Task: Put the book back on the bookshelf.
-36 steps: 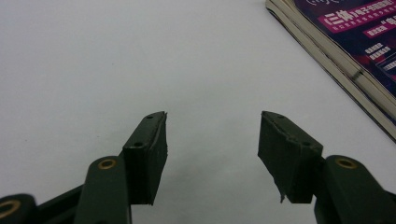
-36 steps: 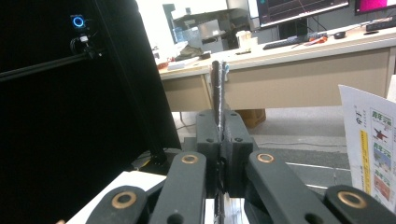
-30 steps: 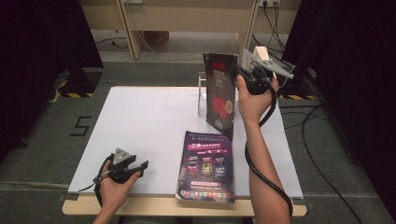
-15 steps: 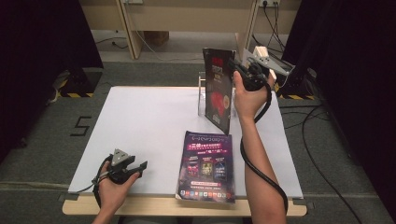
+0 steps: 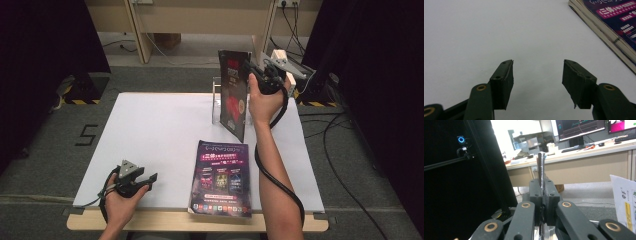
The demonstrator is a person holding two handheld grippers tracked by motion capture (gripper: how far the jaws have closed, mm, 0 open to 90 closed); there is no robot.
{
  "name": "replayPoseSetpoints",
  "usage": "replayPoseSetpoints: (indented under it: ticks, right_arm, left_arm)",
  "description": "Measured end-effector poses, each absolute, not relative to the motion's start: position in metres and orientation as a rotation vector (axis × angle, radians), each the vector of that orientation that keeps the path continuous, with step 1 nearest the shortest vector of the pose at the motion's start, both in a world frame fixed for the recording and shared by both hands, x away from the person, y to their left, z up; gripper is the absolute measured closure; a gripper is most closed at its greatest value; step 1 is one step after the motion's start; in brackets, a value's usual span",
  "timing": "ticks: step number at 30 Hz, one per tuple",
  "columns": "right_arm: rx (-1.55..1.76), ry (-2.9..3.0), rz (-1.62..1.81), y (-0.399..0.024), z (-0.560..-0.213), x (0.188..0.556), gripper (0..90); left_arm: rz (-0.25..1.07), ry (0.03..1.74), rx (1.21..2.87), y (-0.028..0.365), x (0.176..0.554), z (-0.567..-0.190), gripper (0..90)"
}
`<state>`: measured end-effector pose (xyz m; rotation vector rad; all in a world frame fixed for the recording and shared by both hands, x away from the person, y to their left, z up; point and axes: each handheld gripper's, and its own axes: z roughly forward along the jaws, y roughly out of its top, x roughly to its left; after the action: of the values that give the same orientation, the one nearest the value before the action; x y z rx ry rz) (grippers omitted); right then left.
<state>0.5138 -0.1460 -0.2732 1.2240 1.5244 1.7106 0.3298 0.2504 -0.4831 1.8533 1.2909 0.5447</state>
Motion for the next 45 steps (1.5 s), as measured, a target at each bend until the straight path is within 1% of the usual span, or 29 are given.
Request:
replayPoseSetpoints:
  ticks: [18,26,32,40,45]
  right_arm:
    - [1.239,1.489,1.710,-0.133,-0.274,0.539,87.4]
    - [1.240,1.484,1.692,-0.129,-0.283,0.548,87.3]
    - [1.208,1.485,1.655,-0.132,-0.287,0.539,87.0]
    - [1.176,1.522,1.606,-0.144,-0.299,0.520,86.6]
    - [1.173,1.544,1.593,-0.149,-0.306,0.513,86.7]
  left_arm:
    - [0.553,1.288,1.857,0.250,0.330,-0.483,41.7]
    - [0.550,1.290,1.857,0.251,0.330,-0.484,41.7]
    - [0.544,1.293,1.860,0.250,0.330,-0.485,41.7]
    - [0.541,1.292,1.865,0.249,0.330,-0.486,41.7]
    - [0.540,1.293,1.864,0.247,0.330,-0.487,41.7]
